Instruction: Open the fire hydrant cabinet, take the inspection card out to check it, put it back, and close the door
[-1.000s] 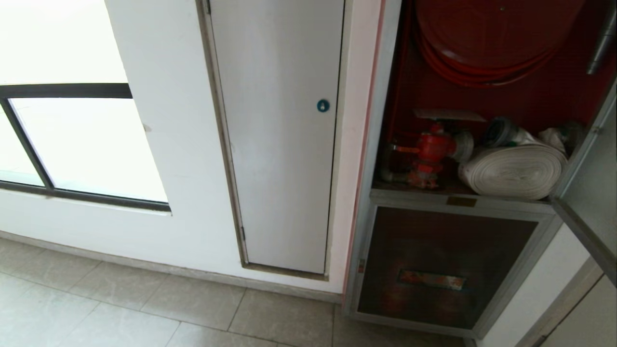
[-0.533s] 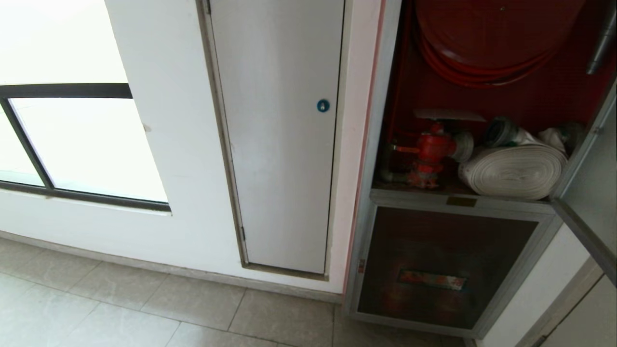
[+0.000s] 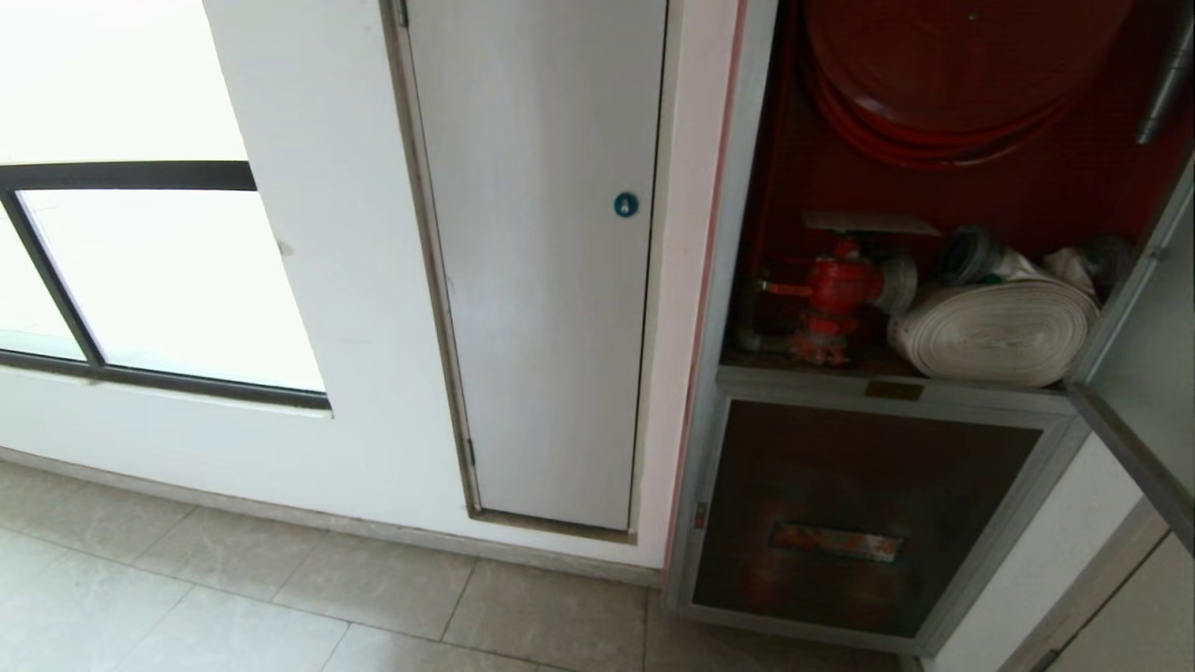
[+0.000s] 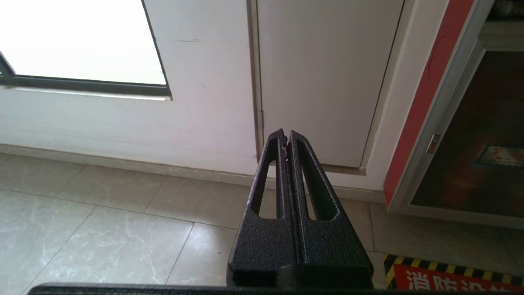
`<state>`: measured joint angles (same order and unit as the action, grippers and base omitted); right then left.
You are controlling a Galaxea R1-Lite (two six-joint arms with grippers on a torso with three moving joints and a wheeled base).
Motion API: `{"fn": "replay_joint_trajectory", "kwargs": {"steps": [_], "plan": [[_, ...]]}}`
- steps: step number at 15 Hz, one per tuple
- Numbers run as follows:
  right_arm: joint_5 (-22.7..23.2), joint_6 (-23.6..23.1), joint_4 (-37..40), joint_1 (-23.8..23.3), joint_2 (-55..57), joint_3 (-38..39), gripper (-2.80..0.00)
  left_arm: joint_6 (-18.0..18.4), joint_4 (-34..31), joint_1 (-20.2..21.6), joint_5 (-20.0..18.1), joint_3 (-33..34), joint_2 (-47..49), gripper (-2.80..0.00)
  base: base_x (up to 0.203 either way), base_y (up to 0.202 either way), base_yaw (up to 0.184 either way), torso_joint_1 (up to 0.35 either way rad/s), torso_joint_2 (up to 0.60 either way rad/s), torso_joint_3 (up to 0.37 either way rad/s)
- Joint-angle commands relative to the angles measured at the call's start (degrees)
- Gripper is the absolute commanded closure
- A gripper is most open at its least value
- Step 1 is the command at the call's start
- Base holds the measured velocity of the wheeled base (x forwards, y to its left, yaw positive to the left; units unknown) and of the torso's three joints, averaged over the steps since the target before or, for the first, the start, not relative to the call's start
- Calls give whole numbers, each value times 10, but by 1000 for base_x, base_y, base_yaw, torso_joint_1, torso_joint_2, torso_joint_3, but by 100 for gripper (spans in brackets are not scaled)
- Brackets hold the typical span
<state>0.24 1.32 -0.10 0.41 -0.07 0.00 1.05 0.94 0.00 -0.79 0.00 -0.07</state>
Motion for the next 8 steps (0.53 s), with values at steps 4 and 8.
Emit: {"fn": "replay_joint_trajectory", "kwargs": {"steps": [4,8], "plan": [[0,0,0,0,0,0,0,0,0,0,0,4,1,0,0,0,0,0,0,0],[0,0,0,0,0,0,0,0,0,0,0,4,1,0,0,0,0,0,0,0]]}}
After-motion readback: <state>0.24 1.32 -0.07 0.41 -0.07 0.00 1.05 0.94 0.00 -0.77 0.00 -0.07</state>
